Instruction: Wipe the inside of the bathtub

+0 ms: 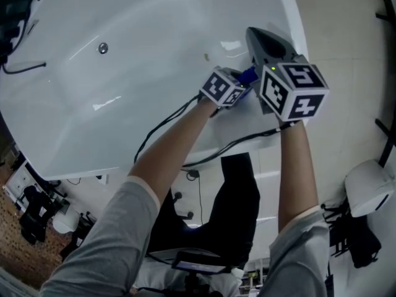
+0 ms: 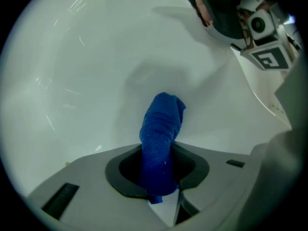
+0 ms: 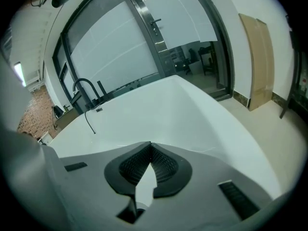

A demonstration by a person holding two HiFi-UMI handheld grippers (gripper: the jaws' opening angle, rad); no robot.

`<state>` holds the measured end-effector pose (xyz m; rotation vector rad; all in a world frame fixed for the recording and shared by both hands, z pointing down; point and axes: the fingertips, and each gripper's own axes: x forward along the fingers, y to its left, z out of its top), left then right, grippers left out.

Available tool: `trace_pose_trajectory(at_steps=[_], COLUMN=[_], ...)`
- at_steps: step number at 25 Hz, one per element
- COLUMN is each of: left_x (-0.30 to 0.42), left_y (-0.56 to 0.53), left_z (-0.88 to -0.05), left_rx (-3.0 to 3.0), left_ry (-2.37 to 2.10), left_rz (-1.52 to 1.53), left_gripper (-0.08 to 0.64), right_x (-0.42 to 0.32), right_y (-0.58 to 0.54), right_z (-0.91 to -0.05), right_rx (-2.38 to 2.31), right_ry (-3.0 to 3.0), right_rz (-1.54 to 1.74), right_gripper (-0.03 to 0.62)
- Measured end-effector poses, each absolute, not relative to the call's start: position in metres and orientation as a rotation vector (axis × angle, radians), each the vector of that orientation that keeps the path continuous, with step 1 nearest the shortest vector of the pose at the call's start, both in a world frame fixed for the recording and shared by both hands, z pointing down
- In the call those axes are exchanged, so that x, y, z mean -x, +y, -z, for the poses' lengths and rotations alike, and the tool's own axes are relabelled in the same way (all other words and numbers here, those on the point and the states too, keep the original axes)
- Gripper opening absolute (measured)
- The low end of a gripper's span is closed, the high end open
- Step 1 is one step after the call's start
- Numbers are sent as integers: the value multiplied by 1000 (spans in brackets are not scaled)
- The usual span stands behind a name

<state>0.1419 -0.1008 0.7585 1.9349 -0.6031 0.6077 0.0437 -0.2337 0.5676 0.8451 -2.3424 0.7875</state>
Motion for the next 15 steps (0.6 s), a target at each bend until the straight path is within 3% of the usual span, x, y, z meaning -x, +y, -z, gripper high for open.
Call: trace_pose_trajectory(at_steps=[15], left_x=[-94], left_y=[-98], left_z=[-864], left_rx=[-1875], left_ry=[-628], left_rz=[-691], left_gripper=[123], right_x=[10], right_y=[-234], right_z=[-661], right_rx=[-721], right_ry=[-2371], right_rz=[-793], right_gripper=[9])
